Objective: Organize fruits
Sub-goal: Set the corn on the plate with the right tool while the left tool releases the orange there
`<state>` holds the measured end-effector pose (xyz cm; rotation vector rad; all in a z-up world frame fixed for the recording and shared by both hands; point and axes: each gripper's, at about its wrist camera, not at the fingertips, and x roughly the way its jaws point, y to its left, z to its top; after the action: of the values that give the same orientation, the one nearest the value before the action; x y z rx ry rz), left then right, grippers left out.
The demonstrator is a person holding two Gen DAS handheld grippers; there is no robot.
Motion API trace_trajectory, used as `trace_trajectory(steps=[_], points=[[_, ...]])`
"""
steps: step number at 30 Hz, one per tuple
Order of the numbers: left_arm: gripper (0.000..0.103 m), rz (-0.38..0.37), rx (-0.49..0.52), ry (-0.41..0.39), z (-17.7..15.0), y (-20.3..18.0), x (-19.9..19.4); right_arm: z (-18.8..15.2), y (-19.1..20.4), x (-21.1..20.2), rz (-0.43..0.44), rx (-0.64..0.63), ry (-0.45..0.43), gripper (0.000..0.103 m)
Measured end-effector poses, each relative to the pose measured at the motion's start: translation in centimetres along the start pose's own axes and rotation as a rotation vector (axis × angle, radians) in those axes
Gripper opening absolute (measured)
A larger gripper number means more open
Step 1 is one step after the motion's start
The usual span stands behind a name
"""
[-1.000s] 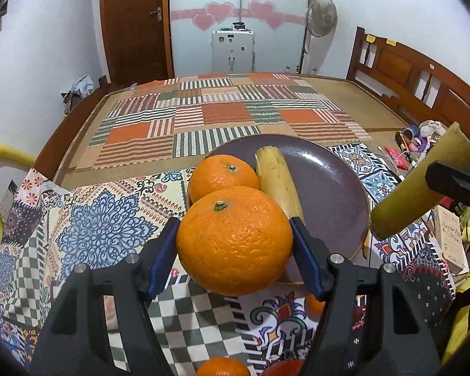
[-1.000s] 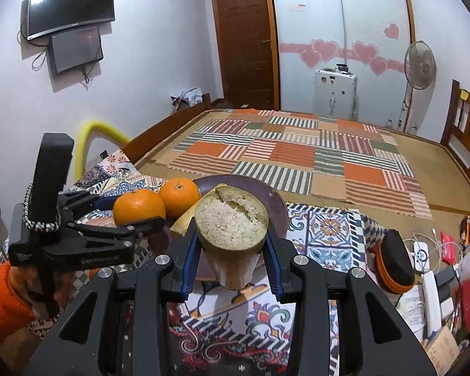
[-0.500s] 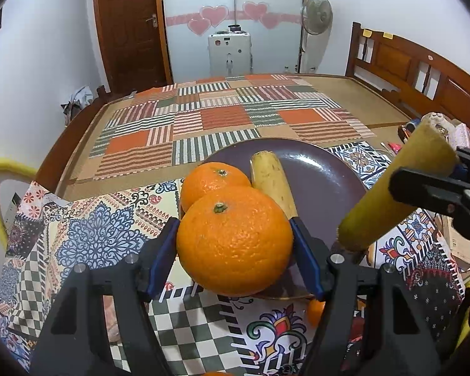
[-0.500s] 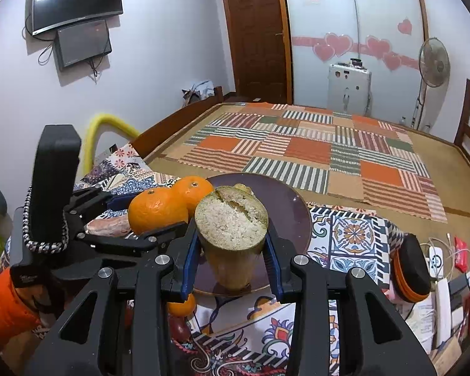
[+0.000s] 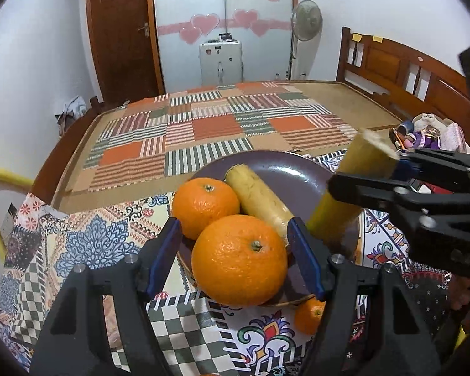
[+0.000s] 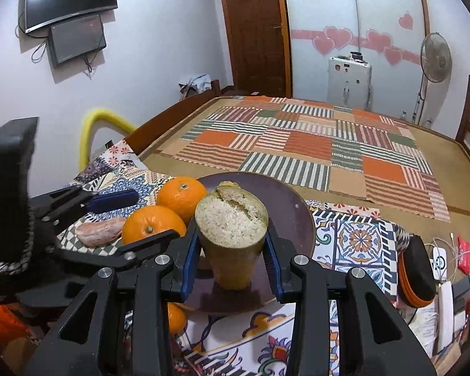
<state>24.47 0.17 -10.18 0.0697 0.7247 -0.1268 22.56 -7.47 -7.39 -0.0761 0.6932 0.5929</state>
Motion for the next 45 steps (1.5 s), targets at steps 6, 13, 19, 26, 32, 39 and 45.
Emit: trace_trajectory(steps=[6, 13, 19, 26, 32, 39, 45], points=[[0.070, 0.003, -0.042, -0.025, -0.1, 1.5, -1.3, 0.8, -0.8, 1.4, 0.005, 0.016, 0.018, 0.034], [0.071, 0.058, -0.079, -0.058, -0.7, 4.8, -2.5, 1.9, -0.9, 3.4, -0.032, 0.009, 0.045, 0.034], [0.073, 0.082, -0.132, -0.046, -1.6, 7.5, -2.1, 2.5, -1.1, 4.9, -0.043, 0.013, 0.073, 0.034], [0.073, 0.083, -0.146, -0.038, -2.2, 8.4, -1.7, 2.2, -1.1, 7.2, -0.077, -0.006, 0.135, 0.034], [0.073, 0.091, -0.135, -0.038, -2.3, 8.1, -1.6, 1.9, -1.5, 7.2, -0.083, 0.003, 0.151, 0.035], [0.073, 0.098, -0.144, -0.049, -1.9, 8.0, -3.1, 2.3, -1.0, 4.3, -0.080, -0.007, 0.110, 0.045], [0.073, 0.106, -0.146, -0.079, -2.1, 7.8, -6.2, 2.2, 1.0, -0.7, -0.071, -0.033, 0.025, 0.045]])
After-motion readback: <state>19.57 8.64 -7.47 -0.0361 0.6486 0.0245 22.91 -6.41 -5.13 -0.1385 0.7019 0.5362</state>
